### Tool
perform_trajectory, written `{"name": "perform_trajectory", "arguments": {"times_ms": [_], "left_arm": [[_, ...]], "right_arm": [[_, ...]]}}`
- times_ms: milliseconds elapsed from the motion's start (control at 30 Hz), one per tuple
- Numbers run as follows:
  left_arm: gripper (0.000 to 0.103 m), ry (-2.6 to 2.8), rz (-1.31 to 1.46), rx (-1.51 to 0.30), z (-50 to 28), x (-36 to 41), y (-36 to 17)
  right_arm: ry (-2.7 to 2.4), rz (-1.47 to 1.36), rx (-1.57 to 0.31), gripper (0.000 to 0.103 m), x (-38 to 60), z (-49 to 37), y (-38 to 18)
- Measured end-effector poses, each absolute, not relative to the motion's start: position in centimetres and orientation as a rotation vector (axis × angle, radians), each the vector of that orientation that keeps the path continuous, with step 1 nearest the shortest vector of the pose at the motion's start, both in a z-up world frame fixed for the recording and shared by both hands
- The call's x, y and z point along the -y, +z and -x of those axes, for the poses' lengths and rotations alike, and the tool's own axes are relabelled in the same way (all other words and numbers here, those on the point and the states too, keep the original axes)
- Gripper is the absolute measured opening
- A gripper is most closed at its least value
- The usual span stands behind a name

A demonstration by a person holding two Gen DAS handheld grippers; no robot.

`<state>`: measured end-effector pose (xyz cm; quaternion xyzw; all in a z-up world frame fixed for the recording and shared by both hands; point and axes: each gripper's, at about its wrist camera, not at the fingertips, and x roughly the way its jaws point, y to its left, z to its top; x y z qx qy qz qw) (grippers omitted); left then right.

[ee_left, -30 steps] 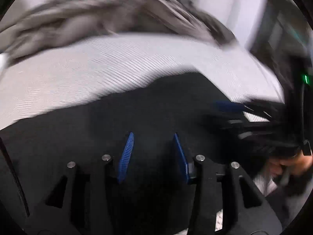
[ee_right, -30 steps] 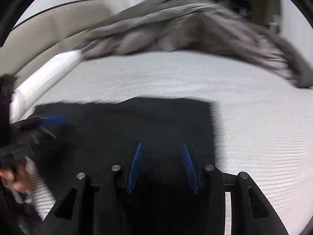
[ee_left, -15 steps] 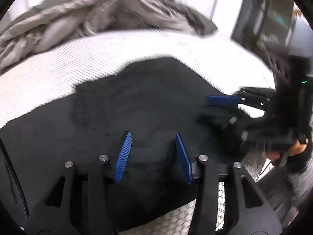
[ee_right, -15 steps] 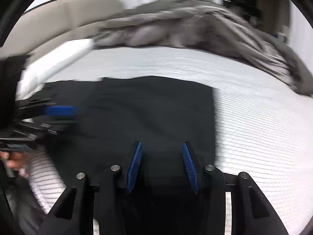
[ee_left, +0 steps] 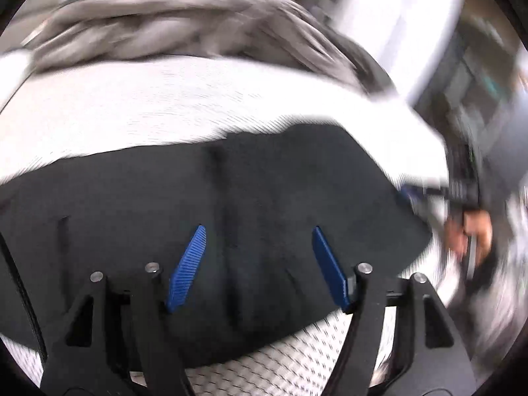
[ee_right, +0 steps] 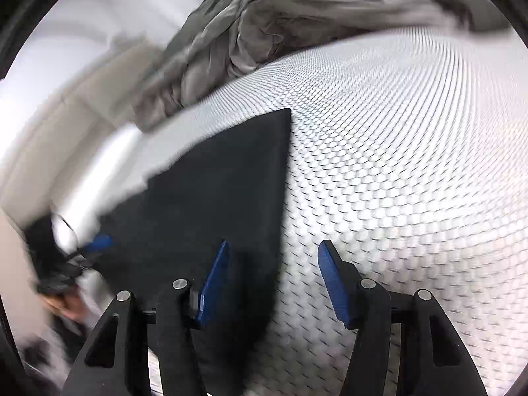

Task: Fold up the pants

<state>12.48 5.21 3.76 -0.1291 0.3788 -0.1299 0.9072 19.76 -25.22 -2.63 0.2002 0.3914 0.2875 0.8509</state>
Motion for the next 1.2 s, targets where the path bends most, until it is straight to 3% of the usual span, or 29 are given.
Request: {"name": "perform_trajectory", "arguments": {"times_ms": [33,67,100,167,300,333,400,467,533,600,633,700,767,833,1000,1200], "left_arm": [[0.065,-0.219,0.349,-0.765,-12.5,-7.0,3.6],[0.065,-0.178,0.41,-0.749,-12.3,-8.4,3.4],[0.065,-0.135,0.473,-0.728,-11.5,-9.7,3.1],[0.065,-0.053,0.568,-0.678,-10.0,-12.6,2.7],[0.065,0.128,0.669,-0.607,-4.5,-17.9,2.0],[0.065,0.163,0.692,-0.598,-3.3,-18.9,1.8],[0.065,0.232,0.75,-0.589,-0.9,-21.2,1.0],[0.065,0.287,0.819,-0.591,0.6,-23.7,-0.4],[0.065,0.317,0.883,-0.616,1.5,-25.5,-1.8],[0.065,0.295,0.931,-0.626,0.8,-26.8,-3.0],[0.065,0.3,0.955,-0.631,0.2,-27.4,-3.4],[0.065,0.332,0.958,-0.619,-0.9,-28.3,-3.6],[0.04,0.402,0.901,-0.621,-3.3,-28.6,-3.2],[0.008,0.457,0.817,-0.659,-5.4,-28.5,-2.7],[0.001,0.447,0.6,-0.551,-7.8,-22.9,4.2],[0.001,0.176,0.339,-0.461,-11.4,-8.1,14.1]], "right_arm": [[0.623,-0.463,-0.843,0.057,24.8,-20.7,-3.2],[0.631,-0.477,-0.859,0.046,24.3,-21.6,-3.7],[0.622,-0.473,-0.878,0.026,23.4,-22.3,-4.0],[0.614,-0.436,-0.86,0.012,22.2,-22.7,-3.2],[0.627,-0.347,-0.766,0.01,21.5,-21.4,0.1],[0.591,-0.295,-0.791,0.011,21.2,-21.7,-0.3],[0.512,-0.203,-0.894,0.031,20.5,-22.7,-2.7],[0.516,-0.278,-0.889,0.033,21.0,-23.0,-3.1],[0.525,-0.294,-0.883,0.043,21.5,-22.4,-2.2],[0.525,-0.28,-0.851,0.065,21.7,-21.5,-1.6],[0.52,-0.267,-0.844,0.067,21.9,-21.0,-1.7],[0.519,-0.251,-0.851,0.067,22.5,-19.1,-2.3],[0.53,-0.236,-0.849,0.067,22.5,-18.8,-2.7],[0.542,-0.224,-0.841,0.067,22.4,-18.4,-2.7],[0.547,-0.225,-0.814,0.067,23.9,-16.6,-2.8],[0.507,-0.272,-0.783,0.067,25.5,-16.5,-1.8]]}}
